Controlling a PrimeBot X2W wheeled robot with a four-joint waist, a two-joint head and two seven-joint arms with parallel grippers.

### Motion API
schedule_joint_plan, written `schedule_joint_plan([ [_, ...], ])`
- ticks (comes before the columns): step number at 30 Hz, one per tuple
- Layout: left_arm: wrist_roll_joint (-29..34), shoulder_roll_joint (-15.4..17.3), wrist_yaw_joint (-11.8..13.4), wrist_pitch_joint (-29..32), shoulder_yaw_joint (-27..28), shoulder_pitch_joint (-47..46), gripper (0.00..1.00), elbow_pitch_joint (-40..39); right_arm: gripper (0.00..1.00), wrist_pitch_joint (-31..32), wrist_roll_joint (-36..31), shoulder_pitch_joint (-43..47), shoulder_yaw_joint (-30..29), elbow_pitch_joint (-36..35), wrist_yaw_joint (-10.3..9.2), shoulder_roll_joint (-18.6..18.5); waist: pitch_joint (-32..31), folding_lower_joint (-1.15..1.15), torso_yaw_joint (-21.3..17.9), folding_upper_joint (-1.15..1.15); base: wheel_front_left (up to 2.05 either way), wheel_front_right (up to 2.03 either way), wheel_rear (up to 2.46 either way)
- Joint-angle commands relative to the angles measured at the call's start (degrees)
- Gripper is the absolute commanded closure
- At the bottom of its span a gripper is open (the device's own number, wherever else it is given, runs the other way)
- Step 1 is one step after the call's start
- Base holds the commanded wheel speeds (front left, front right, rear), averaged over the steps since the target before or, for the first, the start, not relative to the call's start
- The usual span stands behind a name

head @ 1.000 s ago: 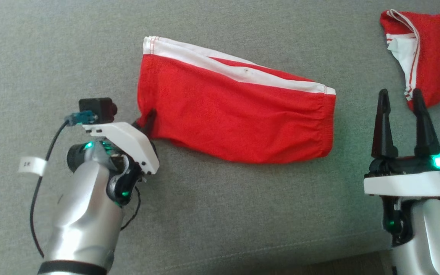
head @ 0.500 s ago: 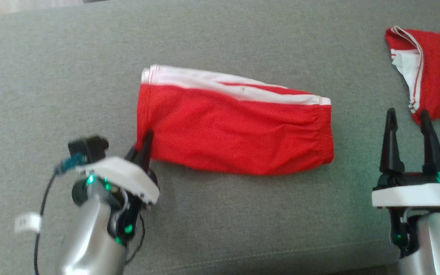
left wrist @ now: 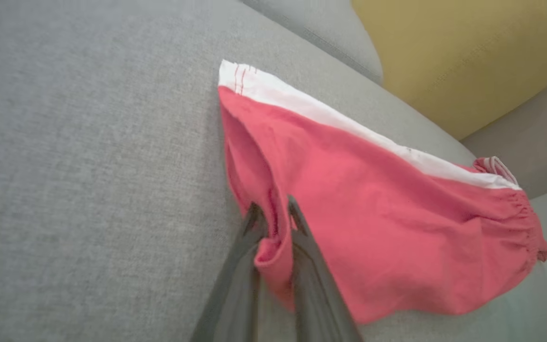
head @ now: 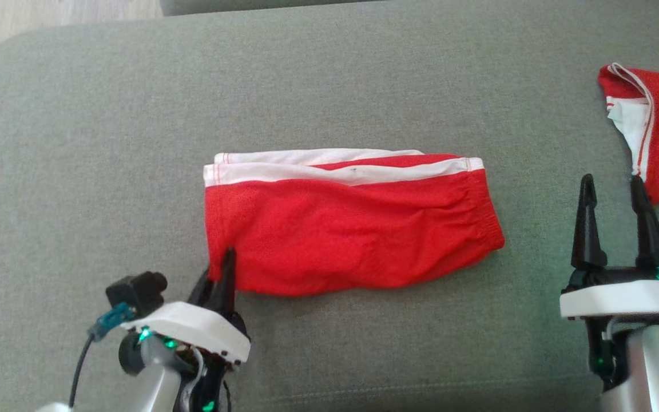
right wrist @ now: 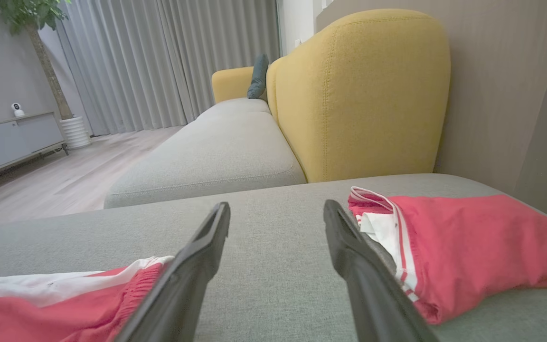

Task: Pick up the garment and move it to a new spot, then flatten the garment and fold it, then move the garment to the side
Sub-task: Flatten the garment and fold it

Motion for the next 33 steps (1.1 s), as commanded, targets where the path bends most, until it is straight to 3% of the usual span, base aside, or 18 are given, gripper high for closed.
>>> schedule_joint_plan([
  [1,0.37,0.19,0.37,-1.63,1.54,-1.19,0.02,-2.51,0.00,0.13,-0.28,-0.89,1.46,-1.56,0.37,-0.27,-0.23,0.00,0.02,0.00,0.00,0.00,0.00],
  [7,7.08,2.08,1.96,-8.20,0.90,-2.02,0.00,-5.62,0.00,0.74,-0.48,-0.57,1.59,-1.37,0.37,-0.27,-1.82,0.00,0.47,0.00,0.00,0.00,0.00],
  [15,16.24,4.05,4.48,-9.86,0.61,-1.10,0.00,-9.43,0.00,1.94,-0.66,0.39,1.65,-1.04,0.37,-0.27,-4.93,0.00,1.28,0.00,0.00,0.00,0.00],
  [26,18.66,3.03,4.89,-9.92,2.99,2.26,0.00,-11.49,0.00,8.23,1.03,1.68,5.29,1.95,0.37,-0.27,-6.84,0.00,3.41,0.00,0.00,0.00,0.00],
  [33,19.09,2.17,4.50,-9.92,3.51,2.00,0.00,-11.55,0.00,16.90,-0.40,-1.15,7.42,4.84,0.37,-0.27,-5.09,0.00,4.86,0.00,0.00,0.00,0.00],
])
